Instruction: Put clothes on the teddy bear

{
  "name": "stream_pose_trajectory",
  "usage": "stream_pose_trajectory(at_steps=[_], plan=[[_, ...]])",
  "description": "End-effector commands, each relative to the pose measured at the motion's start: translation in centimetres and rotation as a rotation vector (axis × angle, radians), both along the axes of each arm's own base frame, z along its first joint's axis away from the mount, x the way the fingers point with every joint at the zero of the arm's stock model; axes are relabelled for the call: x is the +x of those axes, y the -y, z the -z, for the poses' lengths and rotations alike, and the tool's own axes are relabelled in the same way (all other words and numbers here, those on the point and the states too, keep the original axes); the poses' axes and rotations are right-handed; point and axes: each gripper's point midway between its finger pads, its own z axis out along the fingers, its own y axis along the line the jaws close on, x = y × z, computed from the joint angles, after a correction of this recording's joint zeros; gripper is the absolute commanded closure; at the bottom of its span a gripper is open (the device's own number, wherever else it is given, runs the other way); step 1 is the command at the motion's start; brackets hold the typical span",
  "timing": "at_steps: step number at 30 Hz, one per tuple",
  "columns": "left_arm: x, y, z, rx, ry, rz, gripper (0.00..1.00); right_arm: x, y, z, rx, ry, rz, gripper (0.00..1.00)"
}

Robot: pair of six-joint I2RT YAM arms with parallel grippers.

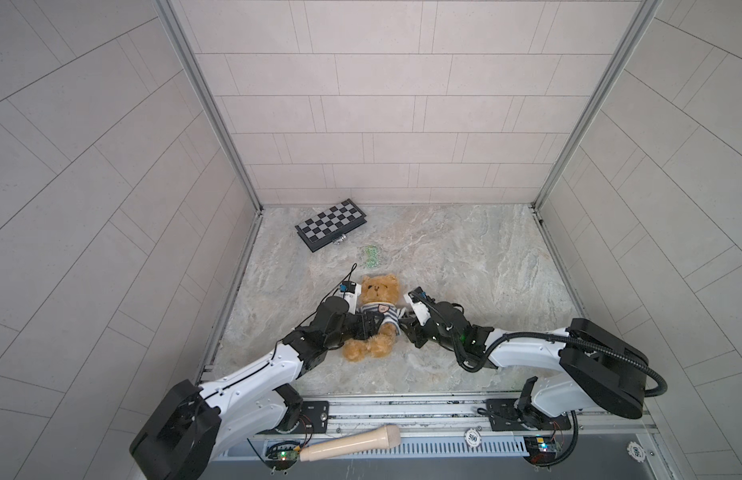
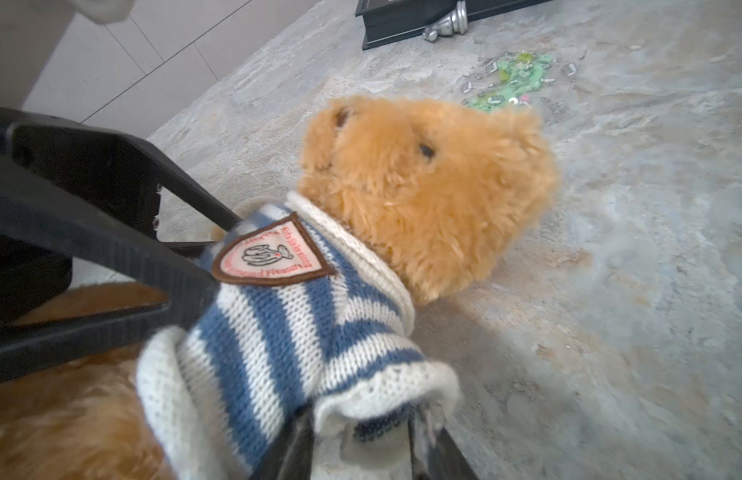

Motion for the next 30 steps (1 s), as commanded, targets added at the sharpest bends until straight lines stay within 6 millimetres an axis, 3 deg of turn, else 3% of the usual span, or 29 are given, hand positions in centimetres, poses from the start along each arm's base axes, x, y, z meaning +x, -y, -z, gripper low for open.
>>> stream_pose_trajectory(at_steps=[1,9,15,24,30], plan=[[-0.6,1.2,-0.7,-0.056,-0.022,0.050,0.25,-0.4,-1.3,-0.7,0.043,0.002,-0.033,0.60],[-0.1,0.7,2.5,0.025,-0.097,0.009,0.48,-0.7,-1.4,-1.0,0.041,0.011,-0.040,0.60],[-0.3,-0.2,4.4,0.085,-0.120,-0.007,0.61,-0.6,0.2,-1.8,-0.003,0.045,-0.009,0.60],[-0.4,-1.5,6.2,0.118,-0.149,-0.023,0.67,-0.4,2.3,-3.0,-0.051,0.064,0.051,0.69],[-0.4,-1.5,6.3,0.121,-0.150,-0.018,0.69,0.1,2.8,-1.9,-0.112,0.039,0.082,0.80]])
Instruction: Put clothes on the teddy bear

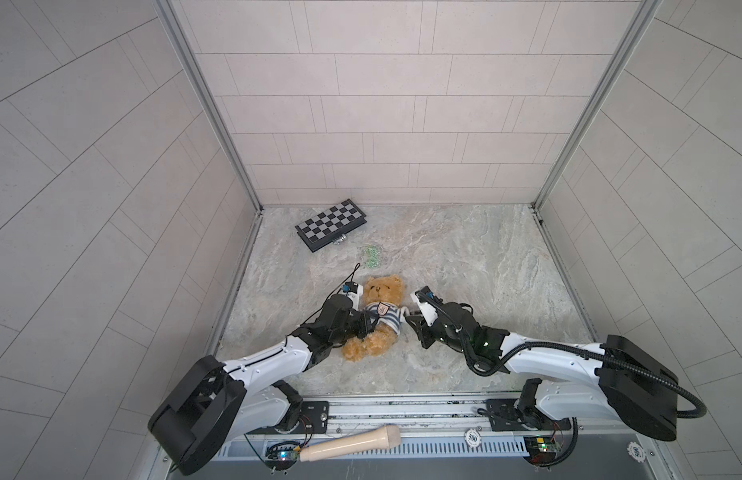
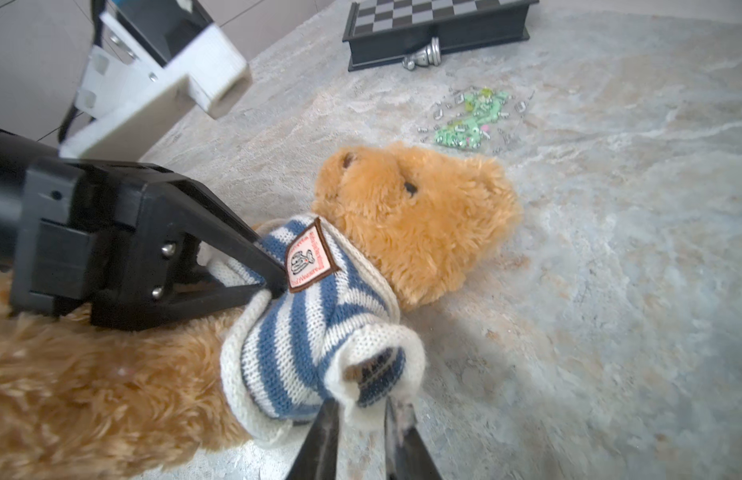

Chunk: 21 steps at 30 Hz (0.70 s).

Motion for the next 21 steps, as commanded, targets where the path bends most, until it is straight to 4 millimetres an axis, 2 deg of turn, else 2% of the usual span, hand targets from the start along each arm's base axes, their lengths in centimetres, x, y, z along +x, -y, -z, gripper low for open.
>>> stream_pose_trajectory(at_steps=[1,7,13,21], plan=[[-1.5,-1.4,3.1,0.082,-0.084,0.006,0.69,0.7,0.3,0.4,-0.046,-0.009,0.035,0.81],[-1.7,-1.6,3.4,0.091,-0.086,0.006,0.69,1.7,0.3,0.3,-0.041,-0.007,0.061,0.85],[-1.6,-1.5,3.5,0.091,-0.087,0.008,0.69,3.0,-0.9,0.4,-0.020,-0.026,0.032,0.86],[-1.6,-1.5,3.5,0.091,-0.085,0.010,0.69,2.7,-2.5,1.1,-0.007,-0.065,-0.037,0.85]])
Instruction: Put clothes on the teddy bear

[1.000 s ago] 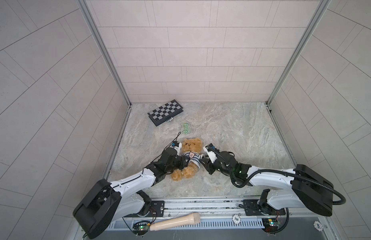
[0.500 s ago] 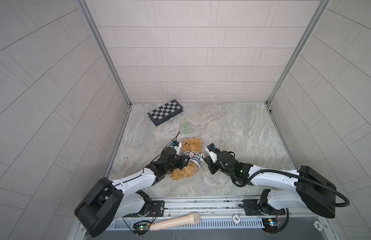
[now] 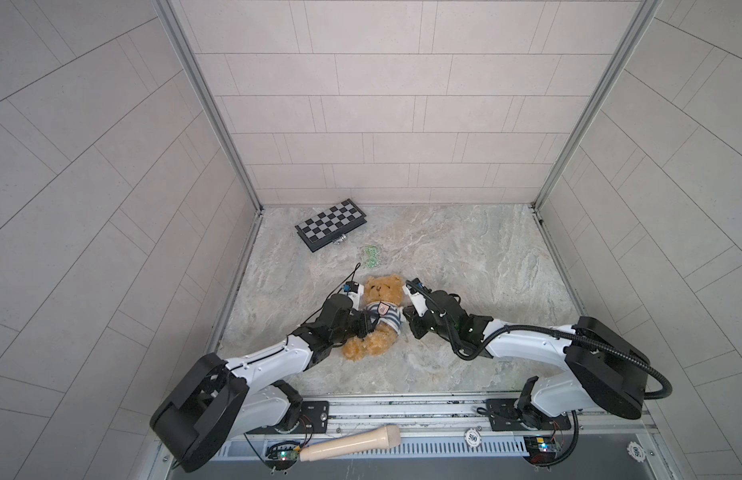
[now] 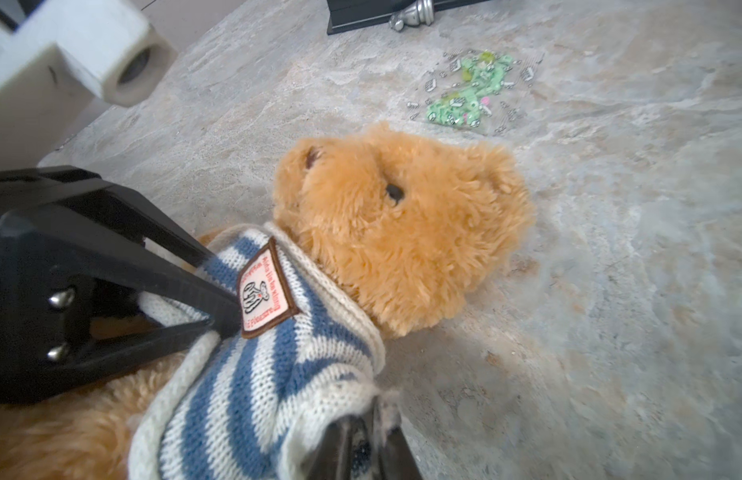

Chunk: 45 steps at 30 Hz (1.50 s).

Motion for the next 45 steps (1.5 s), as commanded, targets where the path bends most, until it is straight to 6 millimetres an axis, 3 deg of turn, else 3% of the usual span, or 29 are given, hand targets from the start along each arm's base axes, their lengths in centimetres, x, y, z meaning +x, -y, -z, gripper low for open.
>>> stream_pose_trajectory(at_steps=[1,4,5,9,20,23,26,32,37,45], plan=[[-1.7,-1.6,3.4,0.097,-0.092,0.000,0.69,-0.2,-1.1,-0.5,0.031,-0.004,-0.044,0.85],[-1.7,-1.6,3.6,0.096,-0.094,0.002,0.69,-0.9,-1.7,-0.1,0.043,-0.029,-0.090,0.83],[-1.7,-1.6,3.6,0.095,-0.093,0.003,0.69,-0.6,-2.6,-1.3,0.073,-0.017,-0.109,0.82],[-1.8,-1.6,3.6,0.093,-0.091,0.002,0.69,-1.0,-3.8,-1.5,0.110,-0.035,-0.161,0.74],[-1.8,-1.6,3.5,0.094,-0.079,0.011,0.68,-0.4,-4.8,0.4,0.102,-0.063,-0.183,0.64],[-1.8,-1.6,3.6,0.097,-0.080,0.011,0.68,-0.5,-5.1,0.9,0.099,-0.077,-0.196,0.69],[-1.7,-1.7,3.6,0.100,-0.076,0.005,0.68,-0.6,-5.2,1.1,0.098,-0.085,-0.203,0.83],[-1.4,-2.1,3.4,0.118,-0.065,-0.010,0.68,-0.9,-4.6,0.0,0.107,-0.062,-0.200,1.00],[-0.8,-2.7,3.0,0.128,-0.061,-0.024,0.67,-1.7,-4.1,-2.0,0.132,-0.020,-0.202,1.00],[-0.7,-3.1,-2.1,0.106,0.048,-0.021,0.43,-2.6,-3.4,-4.4,0.135,0.032,-0.200,1.00]])
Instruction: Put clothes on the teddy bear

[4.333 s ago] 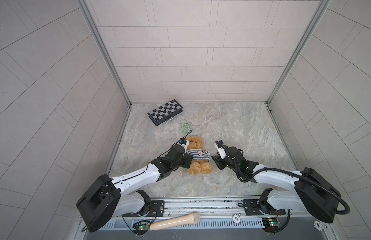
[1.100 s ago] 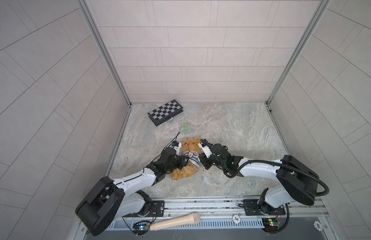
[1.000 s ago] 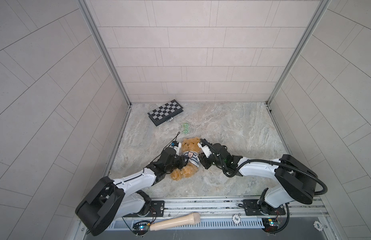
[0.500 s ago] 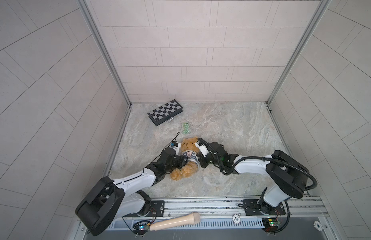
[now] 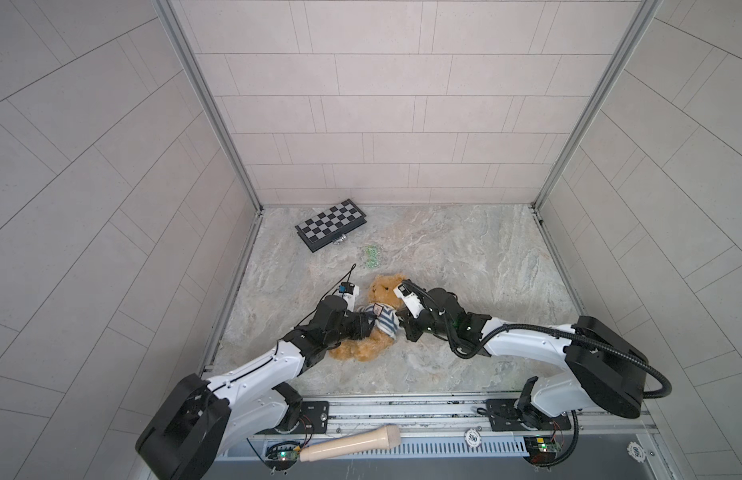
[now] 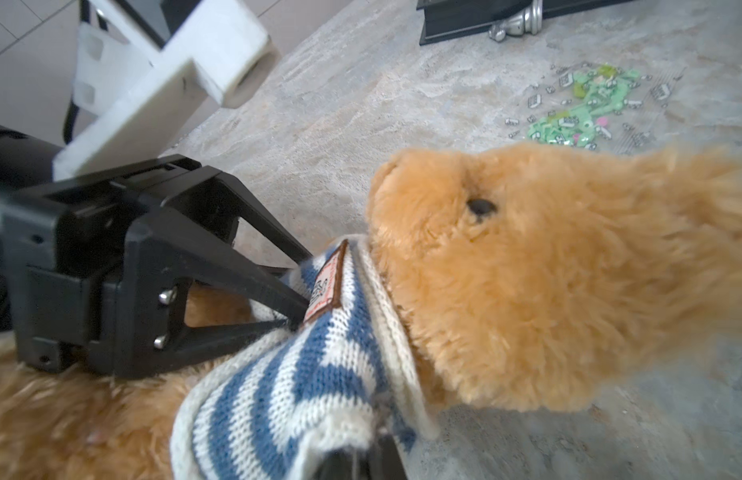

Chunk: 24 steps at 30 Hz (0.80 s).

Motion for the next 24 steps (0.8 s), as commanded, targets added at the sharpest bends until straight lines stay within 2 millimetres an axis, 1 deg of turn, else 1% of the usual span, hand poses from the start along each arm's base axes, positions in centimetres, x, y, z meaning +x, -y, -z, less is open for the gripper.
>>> stream_pose_trajectory(at_steps=[1,5,7,11,15,16,18,20,22,23,24], plan=[[-0.3,-1.1,-1.2,0.053,0.005,-0.008,0.42,-0.4,-0.3,-2.1,0.034,0.050,-0.019,1.00],[-0.9,-0.6,-3.8,-0.010,0.033,0.015,0.37,-0.2,0.0,-2.6,0.026,0.067,0.001,1.00],[-1.3,-0.3,-4.5,-0.034,0.038,0.028,0.35,-0.1,0.1,-2.6,0.023,0.070,0.008,1.00],[-1.6,-0.1,-4.8,-0.054,0.032,0.034,0.35,0.1,0.5,-2.1,0.008,0.069,0.033,1.00],[-1.8,0.7,-5.3,-0.099,0.039,0.062,0.41,0.1,0.5,-1.6,-0.003,0.059,0.032,1.00],[-1.9,0.9,-5.1,-0.098,0.035,0.070,0.42,0.1,0.4,-1.6,-0.003,0.057,0.032,1.00],[-1.6,1.0,-4.3,-0.082,0.018,0.058,0.47,0.1,0.4,-1.6,0.004,0.057,0.031,0.99],[-1.3,1.2,-3.1,-0.072,-0.006,0.041,0.52,0.2,0.3,-2.1,0.016,0.067,0.028,0.94],[-1.0,1.5,-2.4,-0.080,-0.016,0.033,0.57,0.0,0.4,-2.5,0.020,0.076,0.022,0.87],[-1.0,1.7,-2.0,-0.080,-0.024,0.031,0.59,-0.3,0.9,-1.6,-0.001,0.066,0.019,0.84],[-0.9,1.8,-1.7,-0.078,-0.025,0.030,0.61,-0.5,1.2,-1.5,-0.007,0.067,0.017,0.81]])
